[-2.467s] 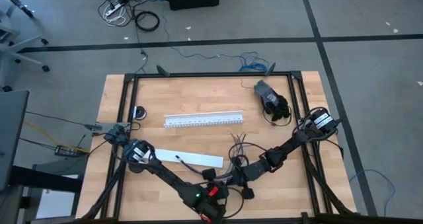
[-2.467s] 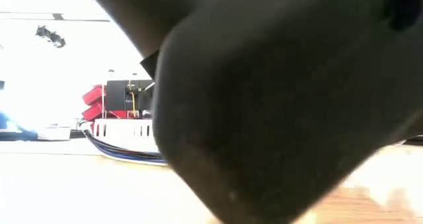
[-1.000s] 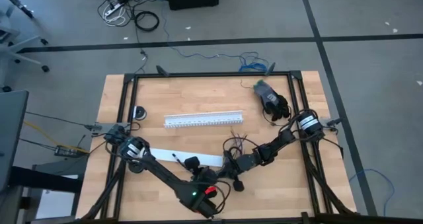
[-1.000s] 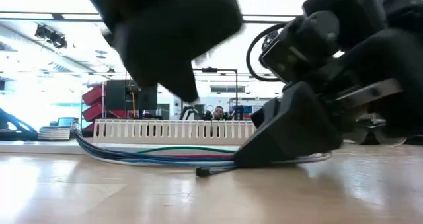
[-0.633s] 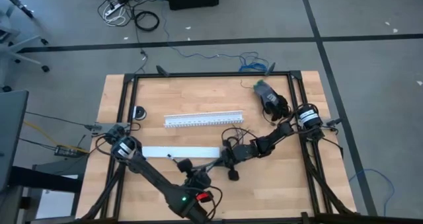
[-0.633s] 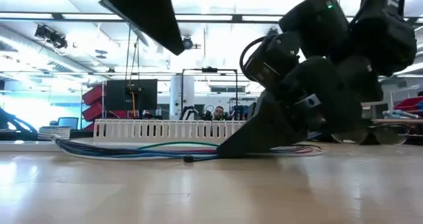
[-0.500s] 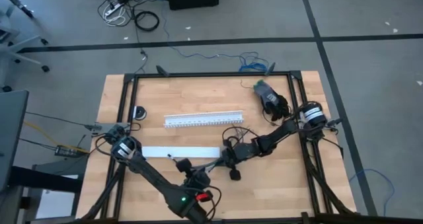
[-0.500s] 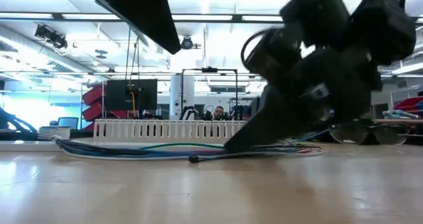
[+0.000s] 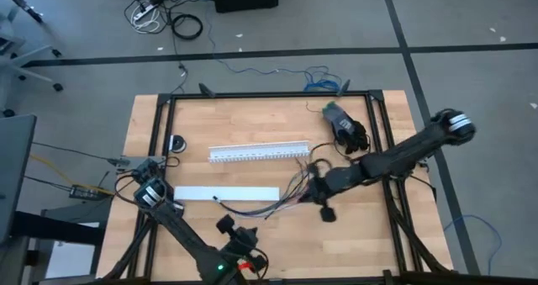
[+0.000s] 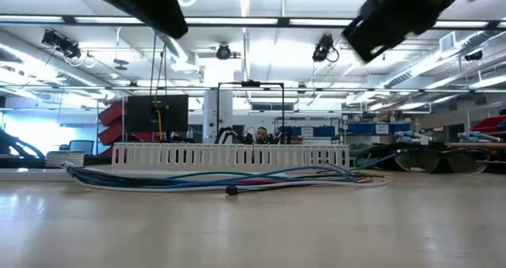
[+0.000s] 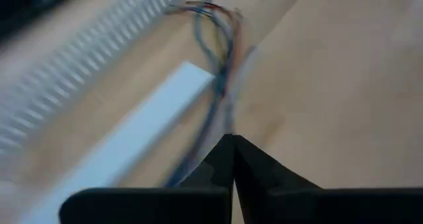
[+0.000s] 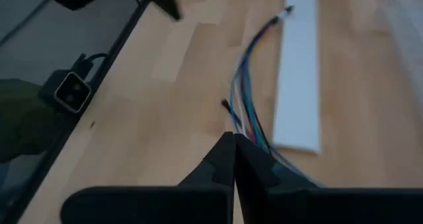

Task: Ziptie cables
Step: Wrap the colored wires together using a zip tie

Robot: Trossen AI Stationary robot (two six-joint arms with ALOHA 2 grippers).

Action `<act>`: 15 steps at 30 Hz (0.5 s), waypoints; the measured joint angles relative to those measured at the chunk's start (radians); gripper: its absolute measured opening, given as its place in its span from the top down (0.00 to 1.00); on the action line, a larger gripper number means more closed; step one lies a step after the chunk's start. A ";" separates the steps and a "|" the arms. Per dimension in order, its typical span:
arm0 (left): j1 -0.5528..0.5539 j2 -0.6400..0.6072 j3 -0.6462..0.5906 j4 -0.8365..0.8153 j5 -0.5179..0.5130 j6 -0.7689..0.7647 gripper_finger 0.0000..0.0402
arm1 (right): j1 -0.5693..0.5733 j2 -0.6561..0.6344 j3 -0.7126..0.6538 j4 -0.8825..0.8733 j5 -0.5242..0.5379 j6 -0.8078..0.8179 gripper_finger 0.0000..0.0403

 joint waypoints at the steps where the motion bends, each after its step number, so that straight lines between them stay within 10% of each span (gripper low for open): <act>1: 0.000 0.000 0.000 0.044 -0.001 -0.024 1.00 | 0.015 -0.045 0.000 -0.054 0.020 0.017 1.00; 15: 0.071 0.000 0.000 0.323 0.146 -0.056 1.00 | 0.266 -0.343 0.001 -0.496 0.267 0.160 1.00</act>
